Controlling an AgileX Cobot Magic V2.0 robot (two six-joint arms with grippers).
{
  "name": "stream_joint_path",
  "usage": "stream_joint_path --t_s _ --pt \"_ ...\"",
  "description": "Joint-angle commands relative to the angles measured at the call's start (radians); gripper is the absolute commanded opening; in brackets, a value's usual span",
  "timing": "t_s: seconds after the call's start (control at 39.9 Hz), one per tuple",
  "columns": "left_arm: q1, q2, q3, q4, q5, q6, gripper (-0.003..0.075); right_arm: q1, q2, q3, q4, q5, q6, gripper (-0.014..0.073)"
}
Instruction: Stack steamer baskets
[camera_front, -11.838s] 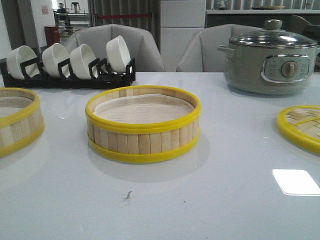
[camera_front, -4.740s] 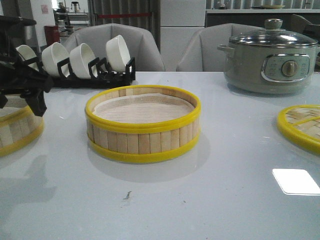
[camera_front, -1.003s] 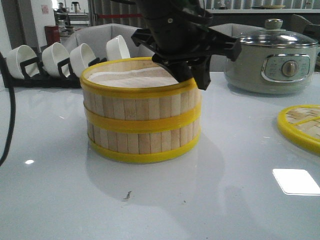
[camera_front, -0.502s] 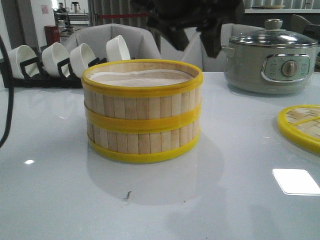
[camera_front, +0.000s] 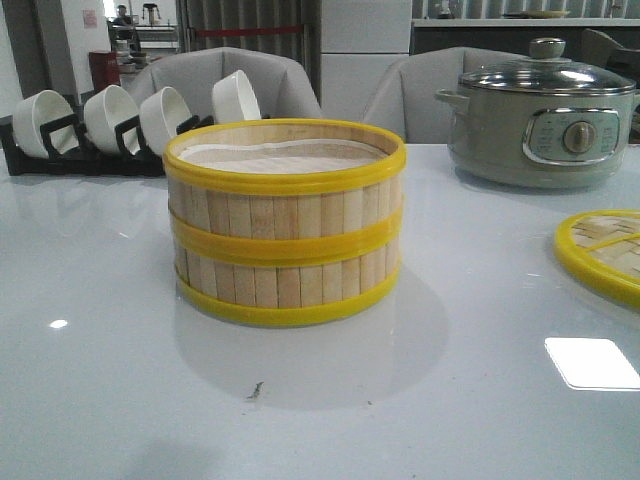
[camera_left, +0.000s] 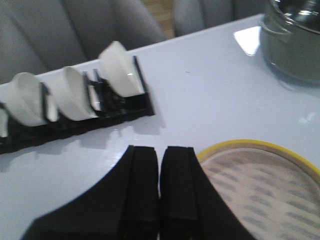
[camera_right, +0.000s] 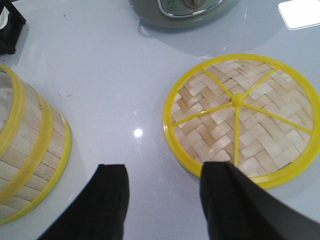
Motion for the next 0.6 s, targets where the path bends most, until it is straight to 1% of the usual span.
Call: stream_joint_path --t_s 0.0,0.15,0.25,0.4,0.45,0.58 --pt "0.093 -0.109 -0.03 0.014 -0.026 -0.014 0.0089 0.001 -0.007 -0.038 -0.011 -0.075 -0.016 0.0444" --pt "0.215 -0.238 0.045 0.013 -0.034 -0.019 0.0089 0.001 -0.007 -0.038 -0.009 -0.075 -0.016 0.0444" --pt "0.26 -0.346 0.156 0.011 -0.062 -0.019 0.0089 0.01 -0.007 -0.038 -0.009 -0.078 -0.016 0.0444" --pt "0.267 -0.532 0.391 0.011 -0.176 -0.095 0.0089 0.052 0.001 -0.038 -0.009 -0.089 -0.016 0.0444" --pt "0.267 -0.589 0.483 0.004 -0.214 -0.099 0.0089 0.065 0.009 -0.038 -0.009 -0.089 -0.016 0.0444" --pt "0.267 -0.731 0.68 0.008 -0.253 -0.099 0.0089 0.081 0.023 -0.038 -0.009 -0.078 -0.016 0.0444"
